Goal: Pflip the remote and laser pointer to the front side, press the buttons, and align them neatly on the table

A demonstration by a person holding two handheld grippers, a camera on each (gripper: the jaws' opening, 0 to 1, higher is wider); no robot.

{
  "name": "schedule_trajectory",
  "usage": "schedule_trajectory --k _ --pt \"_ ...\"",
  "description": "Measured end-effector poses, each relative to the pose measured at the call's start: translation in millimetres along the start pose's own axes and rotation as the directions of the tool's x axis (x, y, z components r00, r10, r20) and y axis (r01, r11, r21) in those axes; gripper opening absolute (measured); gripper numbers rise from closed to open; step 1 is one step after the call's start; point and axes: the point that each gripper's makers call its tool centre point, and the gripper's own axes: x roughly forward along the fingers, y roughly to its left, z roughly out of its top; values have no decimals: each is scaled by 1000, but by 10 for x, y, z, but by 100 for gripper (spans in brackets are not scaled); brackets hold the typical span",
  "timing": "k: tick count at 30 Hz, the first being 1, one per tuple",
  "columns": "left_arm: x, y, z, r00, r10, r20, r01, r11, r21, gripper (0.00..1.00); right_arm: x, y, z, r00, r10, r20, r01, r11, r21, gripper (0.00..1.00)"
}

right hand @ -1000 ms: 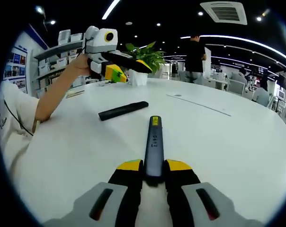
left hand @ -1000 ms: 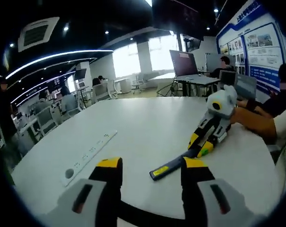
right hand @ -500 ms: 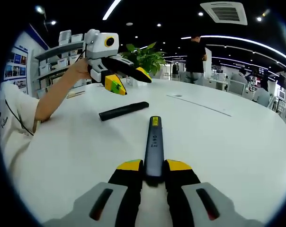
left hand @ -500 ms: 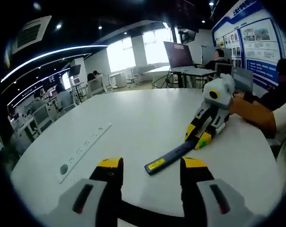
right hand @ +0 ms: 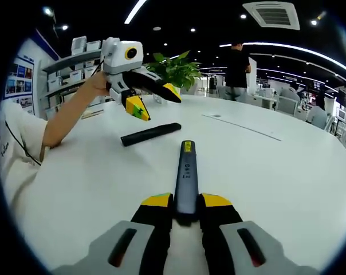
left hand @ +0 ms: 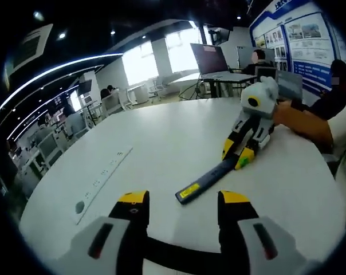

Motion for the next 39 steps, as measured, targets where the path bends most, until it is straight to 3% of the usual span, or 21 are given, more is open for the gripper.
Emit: schedule_trajectory --k 5,15,31,39 --pt "19 48 -21 999 39 -33 -40 999 -9 49 1 14 6 1000 17 11 -17 1000 18 22" --pt "-17 -2 49 1000 9 -3 -9 1000 -23 44 2 28 3 1000 16 7 -16 1000 -16 22" --pt "48 -78 -61 999 -19 -39 18 999 -26 39 -16 43 -7 1000 29 5 -29 999 -20 22" --pt "111 -148 -126 996 -52 -66 53 999 12 37 -18 51 -9 1000 31 4 -31 999 -27 22"
